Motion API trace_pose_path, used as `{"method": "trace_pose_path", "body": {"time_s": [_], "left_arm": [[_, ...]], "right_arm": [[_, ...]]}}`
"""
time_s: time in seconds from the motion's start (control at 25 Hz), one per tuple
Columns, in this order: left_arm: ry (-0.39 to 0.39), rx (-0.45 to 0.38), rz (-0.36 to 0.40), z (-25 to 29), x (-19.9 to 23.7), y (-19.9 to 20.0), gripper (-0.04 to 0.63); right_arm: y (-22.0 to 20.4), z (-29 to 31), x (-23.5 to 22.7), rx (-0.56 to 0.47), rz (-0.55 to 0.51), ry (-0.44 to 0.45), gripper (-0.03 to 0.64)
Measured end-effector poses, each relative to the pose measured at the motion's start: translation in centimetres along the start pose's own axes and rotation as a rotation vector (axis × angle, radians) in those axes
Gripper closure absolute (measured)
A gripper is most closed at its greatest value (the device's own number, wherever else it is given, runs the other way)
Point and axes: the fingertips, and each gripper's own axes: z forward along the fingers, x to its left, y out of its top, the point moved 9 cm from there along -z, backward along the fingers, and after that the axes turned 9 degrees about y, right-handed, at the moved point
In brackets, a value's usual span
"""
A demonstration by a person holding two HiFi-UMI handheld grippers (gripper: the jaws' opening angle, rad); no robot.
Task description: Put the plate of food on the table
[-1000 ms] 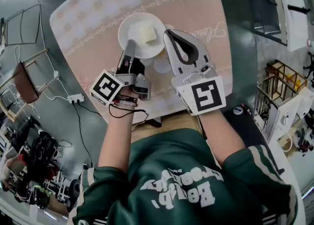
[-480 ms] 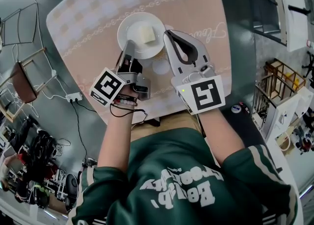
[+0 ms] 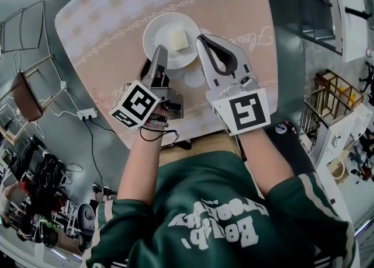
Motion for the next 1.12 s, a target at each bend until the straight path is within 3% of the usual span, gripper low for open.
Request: {"method": "trace_pose_path", "body": {"time_s": [1.12], "left_arm": [[0.004,-0.04,-0.029,-2.1,2.7,0.6,0.491]], "right_arm": [[-0.8,1.1,2.3,0.024,-0.03,0.04,0.601]]}}
